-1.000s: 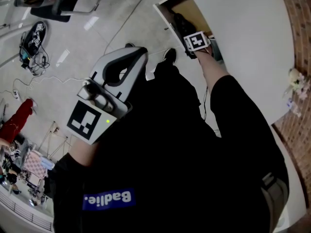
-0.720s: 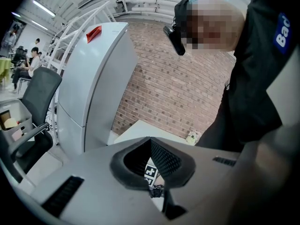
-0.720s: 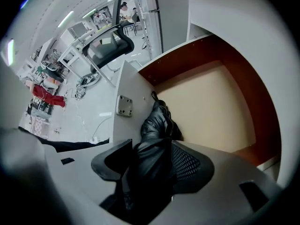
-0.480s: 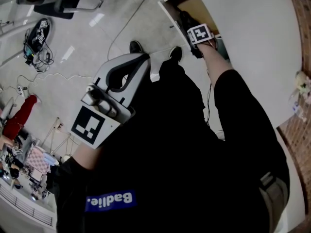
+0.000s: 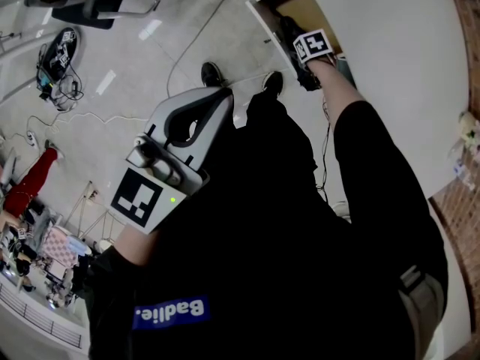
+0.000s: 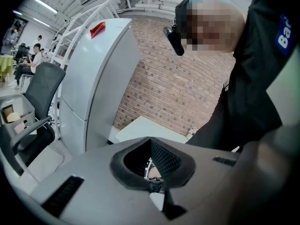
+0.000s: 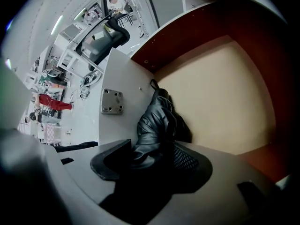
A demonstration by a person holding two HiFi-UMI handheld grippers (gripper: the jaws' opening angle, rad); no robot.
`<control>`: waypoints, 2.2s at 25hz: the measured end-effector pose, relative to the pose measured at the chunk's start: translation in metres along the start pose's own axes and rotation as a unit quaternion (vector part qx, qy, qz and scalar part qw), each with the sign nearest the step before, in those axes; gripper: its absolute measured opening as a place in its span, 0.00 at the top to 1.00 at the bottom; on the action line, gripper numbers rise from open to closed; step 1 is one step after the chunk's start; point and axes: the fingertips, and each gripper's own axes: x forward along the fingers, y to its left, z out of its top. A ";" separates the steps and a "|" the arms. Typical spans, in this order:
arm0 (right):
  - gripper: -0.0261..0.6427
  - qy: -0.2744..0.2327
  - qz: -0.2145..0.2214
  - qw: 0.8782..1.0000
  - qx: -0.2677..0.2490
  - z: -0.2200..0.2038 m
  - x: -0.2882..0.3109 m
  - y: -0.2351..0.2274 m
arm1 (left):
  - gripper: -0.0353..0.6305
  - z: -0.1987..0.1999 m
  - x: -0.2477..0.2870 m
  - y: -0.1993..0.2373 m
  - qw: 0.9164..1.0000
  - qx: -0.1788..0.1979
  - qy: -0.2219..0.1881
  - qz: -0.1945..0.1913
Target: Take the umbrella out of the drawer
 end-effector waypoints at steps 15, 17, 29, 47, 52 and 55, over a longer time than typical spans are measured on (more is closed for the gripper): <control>0.59 -0.055 -0.002 0.998 0.007 0.000 -0.057 0.016 | 0.95 0.022 -0.019 -0.018 0.999 0.016 -0.026 -0.026; 0.59 -0.061 0.003 0.998 0.006 -0.003 -0.071 0.027 | 0.95 0.028 -0.021 -0.024 0.999 0.019 -0.029 -0.036; 0.59 -0.139 0.027 0.990 -0.003 0.007 -0.165 0.065 | 0.95 0.063 -0.012 -0.062 0.992 0.049 -0.051 -0.102; 0.60 -0.262 0.016 0.964 0.037 0.003 -0.309 0.057 | 0.95 0.111 0.004 -0.114 0.974 0.100 -0.087 -0.183; 0.60 -0.269 -0.021 0.961 0.057 -0.017 -0.327 0.012 | 0.95 0.117 0.016 -0.132 0.971 0.110 -0.092 -0.191; 0.60 -0.258 -0.046 0.963 0.067 -0.031 -0.327 -0.018 | 0.95 0.115 0.023 -0.137 0.972 0.110 -0.089 -0.189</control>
